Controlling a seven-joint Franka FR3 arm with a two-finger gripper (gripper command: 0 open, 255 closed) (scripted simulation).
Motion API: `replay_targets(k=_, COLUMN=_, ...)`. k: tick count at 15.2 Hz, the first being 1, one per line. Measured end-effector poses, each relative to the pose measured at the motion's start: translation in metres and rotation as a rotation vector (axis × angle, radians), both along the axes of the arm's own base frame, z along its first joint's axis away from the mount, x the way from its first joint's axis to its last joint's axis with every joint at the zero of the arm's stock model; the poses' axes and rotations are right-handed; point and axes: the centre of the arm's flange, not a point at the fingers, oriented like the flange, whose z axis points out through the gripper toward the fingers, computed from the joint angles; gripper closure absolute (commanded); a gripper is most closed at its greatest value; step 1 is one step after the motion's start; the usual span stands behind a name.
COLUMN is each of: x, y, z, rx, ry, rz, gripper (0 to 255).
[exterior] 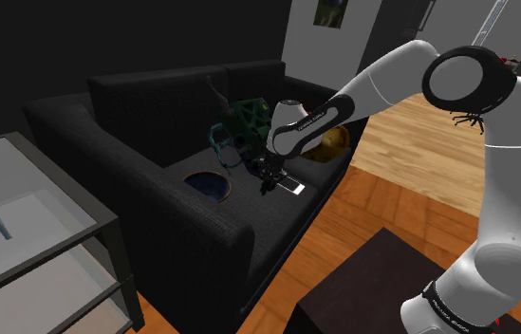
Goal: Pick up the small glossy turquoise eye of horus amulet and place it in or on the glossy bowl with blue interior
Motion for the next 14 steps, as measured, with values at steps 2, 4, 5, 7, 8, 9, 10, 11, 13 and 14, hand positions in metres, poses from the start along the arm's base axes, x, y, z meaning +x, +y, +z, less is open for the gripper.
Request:
replay_targets(k=2, x=0.0, y=0.0, z=0.009, rx=0.0, ry=0.0, rz=0.0, gripper=255)
replay_targets(k=4, x=0.0, y=0.0, z=0.02, rx=0.0, ry=0.0, rz=0.0, gripper=255)
replay_targets(k=5, x=0.001, y=0.001, z=0.026, rx=0.0, ry=0.0, rz=0.0, gripper=255)
replay_targets(k=7, x=-0.001, y=-0.001, z=0.037, rx=0.0, ry=0.0, rz=0.0, gripper=255)
replay_targets(k=8, x=-0.001, y=-0.001, z=0.042, rx=0.0, ry=0.0, rz=0.0, gripper=255)
replay_targets(k=9, x=0.0, y=0.0, z=0.047, rx=0.0, ry=0.0, rz=0.0, gripper=255)
replay_targets(k=10, x=0.0, y=0.0, z=0.052, rx=0.0, ry=0.0, rz=0.0, gripper=255)
replay_targets(k=11, x=0.001, y=0.0, z=0.057, rx=0.0, ry=0.0, rz=0.0, gripper=255)
replay_targets(k=13, x=0.001, y=0.001, z=0.068, rx=0.0, ry=0.0, rz=0.0, gripper=255)
replay_targets(k=14, x=0.0, y=0.0, z=0.073, rx=0.0, ry=0.0, rz=0.0, gripper=255)
